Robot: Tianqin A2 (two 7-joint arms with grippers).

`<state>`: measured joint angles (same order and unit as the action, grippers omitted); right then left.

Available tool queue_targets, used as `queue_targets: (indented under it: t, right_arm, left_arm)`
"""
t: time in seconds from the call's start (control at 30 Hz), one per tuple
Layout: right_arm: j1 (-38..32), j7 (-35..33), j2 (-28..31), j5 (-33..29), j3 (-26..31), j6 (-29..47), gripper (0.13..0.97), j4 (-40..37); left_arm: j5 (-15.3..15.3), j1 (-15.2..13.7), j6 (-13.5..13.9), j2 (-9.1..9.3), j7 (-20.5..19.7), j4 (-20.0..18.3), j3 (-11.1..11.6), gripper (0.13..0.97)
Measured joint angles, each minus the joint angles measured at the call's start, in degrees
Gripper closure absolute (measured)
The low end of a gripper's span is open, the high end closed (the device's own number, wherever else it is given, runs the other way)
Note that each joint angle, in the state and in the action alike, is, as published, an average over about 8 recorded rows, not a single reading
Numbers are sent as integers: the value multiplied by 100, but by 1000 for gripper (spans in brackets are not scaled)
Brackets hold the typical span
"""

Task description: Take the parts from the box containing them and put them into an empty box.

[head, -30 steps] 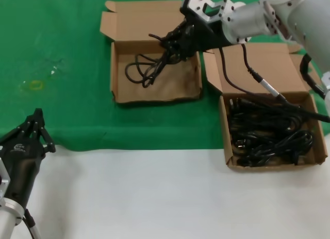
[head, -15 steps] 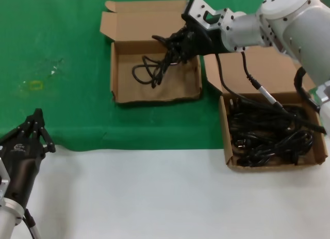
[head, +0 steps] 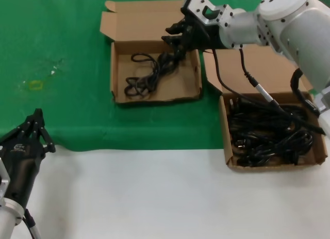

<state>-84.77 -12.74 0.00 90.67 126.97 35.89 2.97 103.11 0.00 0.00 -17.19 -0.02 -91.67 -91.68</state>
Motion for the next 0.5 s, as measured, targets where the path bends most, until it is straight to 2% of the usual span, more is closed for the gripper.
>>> queue_targets:
  t: [0.2, 0.5]
  right_arm:
    - [-31, -99, 0, 186, 65, -28, 864, -27]
    - [-42, -144, 0, 214, 43, -33, 736, -41]
  left_arm:
    - [0, 0, 0, 0, 0, 0, 0, 953]
    - [0, 0, 0, 0, 0, 0, 0, 953]
